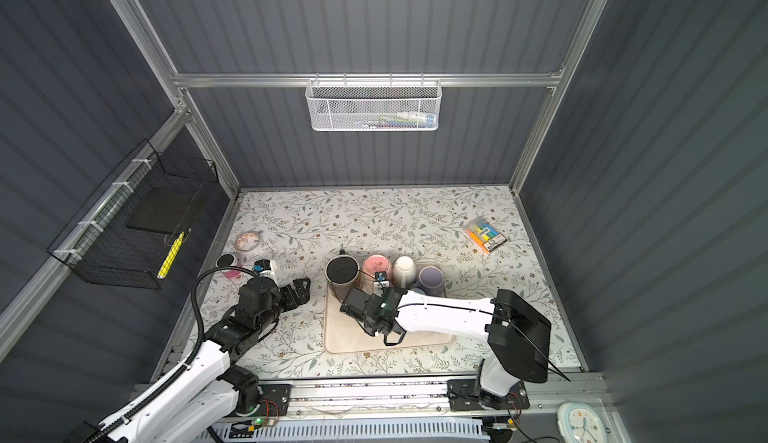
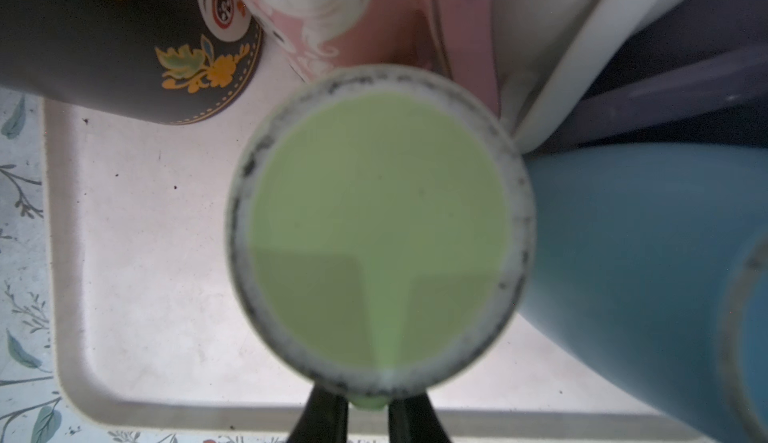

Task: Turn the mug right side up
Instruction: 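Lower the right gripper onto the upside-down light green mug and grasp its base, then lift the light green mug above the tray while the left gripper rises to meet it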

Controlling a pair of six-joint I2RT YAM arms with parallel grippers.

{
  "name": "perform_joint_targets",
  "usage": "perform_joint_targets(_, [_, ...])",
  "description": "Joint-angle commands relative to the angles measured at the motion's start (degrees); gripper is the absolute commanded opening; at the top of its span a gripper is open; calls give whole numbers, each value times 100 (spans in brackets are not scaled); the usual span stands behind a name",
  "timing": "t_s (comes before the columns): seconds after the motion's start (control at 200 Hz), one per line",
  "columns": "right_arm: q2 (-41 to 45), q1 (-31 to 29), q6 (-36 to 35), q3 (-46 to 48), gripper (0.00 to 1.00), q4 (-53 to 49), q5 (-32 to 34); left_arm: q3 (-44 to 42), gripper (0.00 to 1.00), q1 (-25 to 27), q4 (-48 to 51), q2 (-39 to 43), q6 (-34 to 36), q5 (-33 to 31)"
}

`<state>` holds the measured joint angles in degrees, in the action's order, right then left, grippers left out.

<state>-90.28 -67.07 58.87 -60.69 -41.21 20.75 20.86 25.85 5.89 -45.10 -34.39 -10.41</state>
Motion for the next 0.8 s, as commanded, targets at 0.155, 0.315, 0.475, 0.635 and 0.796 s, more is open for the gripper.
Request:
perform_joint_targets(0.155, [487,-56,-226,60,0,-111,282,97,100,2,-81,-270,-10,-3])
perform_joint_targets(0.315, [797,-65,-359,199,0,3,263,229,100,6,-23,-307,-25,37])
perform_joint_targets(0.475, [1207,-87,-494,486,0,267,176,359,100,5,56,-206,-24,126])
perform_joint_targets(0.635, [1739,-90,-653,779,0,493,150,594,100,8,226,-150,36,277])
perform_joint_targets(0.796, [2325,-88,-937,985,0,648,162,826,100,8,287,-168,3,624])
